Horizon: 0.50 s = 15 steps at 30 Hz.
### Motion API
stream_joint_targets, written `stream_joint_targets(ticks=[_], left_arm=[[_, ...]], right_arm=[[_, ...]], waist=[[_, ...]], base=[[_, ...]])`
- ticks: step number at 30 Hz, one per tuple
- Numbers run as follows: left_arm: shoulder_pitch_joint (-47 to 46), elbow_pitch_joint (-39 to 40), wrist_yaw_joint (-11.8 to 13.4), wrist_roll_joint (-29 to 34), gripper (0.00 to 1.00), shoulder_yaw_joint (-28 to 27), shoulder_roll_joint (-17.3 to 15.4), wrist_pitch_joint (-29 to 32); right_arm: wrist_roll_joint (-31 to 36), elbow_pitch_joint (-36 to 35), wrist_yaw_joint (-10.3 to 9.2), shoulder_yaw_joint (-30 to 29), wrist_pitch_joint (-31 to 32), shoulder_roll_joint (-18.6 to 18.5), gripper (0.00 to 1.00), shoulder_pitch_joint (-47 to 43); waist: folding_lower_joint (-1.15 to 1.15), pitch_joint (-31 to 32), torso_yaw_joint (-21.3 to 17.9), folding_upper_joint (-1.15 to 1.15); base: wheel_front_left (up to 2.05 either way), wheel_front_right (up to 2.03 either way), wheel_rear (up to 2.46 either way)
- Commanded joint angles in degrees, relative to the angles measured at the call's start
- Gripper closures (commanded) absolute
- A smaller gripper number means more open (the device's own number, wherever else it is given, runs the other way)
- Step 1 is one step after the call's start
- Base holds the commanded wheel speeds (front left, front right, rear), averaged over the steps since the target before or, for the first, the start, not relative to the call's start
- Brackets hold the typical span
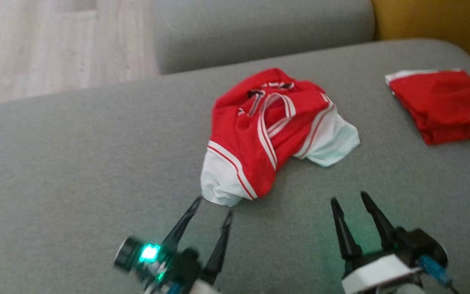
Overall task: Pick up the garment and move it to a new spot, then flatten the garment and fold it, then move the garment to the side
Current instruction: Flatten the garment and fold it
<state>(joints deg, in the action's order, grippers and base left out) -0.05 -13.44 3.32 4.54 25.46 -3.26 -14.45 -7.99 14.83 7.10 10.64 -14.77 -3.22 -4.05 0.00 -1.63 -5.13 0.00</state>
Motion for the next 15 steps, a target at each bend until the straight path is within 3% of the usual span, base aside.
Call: stream_joint_targets(ticks=[1, 5, 10, 12, 15], left_arm=[[-6.89, -0.87, -0.75, 1.85, 0.0, 0.75, 0.27, -0.54], [-16.14, -6.39, -1.95, 4.47, 0.0, 6.55, 0.33, -0.54], [-24.54, -13.75, -1.75, 2.52, 0.0, 12.19, 0.36, -0.54], [-26.84, -18.2, -0.3, 1.43, 0.0, 13.24, 0.36, 0.33], [-29.63, -23.6, 4.08, 0.39, 0.0, 13.66, 0.37, 2.7]], right_arm=[[-0.31, -2.25, 0.39, 2.02, -0.23, -0.66, 0.0, 4.1], [-0.77, -2.34, 0.39, 2.97, -0.23, -0.59, 0.0, 6.03], [-1.34, -2.1, 0.39, 4.33, -0.23, -0.42, 0.0, 8.11], [-1.56, -2.07, 0.39, 4.43, -0.23, -0.33, 0.0, 8.7], [-1.71, -2.05, 0.39, 4.55, -0.23, -0.22, 0.0, 9.19]], waist=[[0.0, -3.93, -3.44, 0.0], [0.0, -7.4, -6.07, 0.0], [0.0, -10.1, -9.52, 0.0], [0.0, -10.77, -10.61, 0.0], [0.0, -11.49, -11.86, 0.0]], base=[[0.0, 0.0, 0.0], [0.0, 0.0, 0.0], [0.0, 0.0, 0.0], [0.0, 0.0, 0.0], [0.0, 0.0, 0.0]])
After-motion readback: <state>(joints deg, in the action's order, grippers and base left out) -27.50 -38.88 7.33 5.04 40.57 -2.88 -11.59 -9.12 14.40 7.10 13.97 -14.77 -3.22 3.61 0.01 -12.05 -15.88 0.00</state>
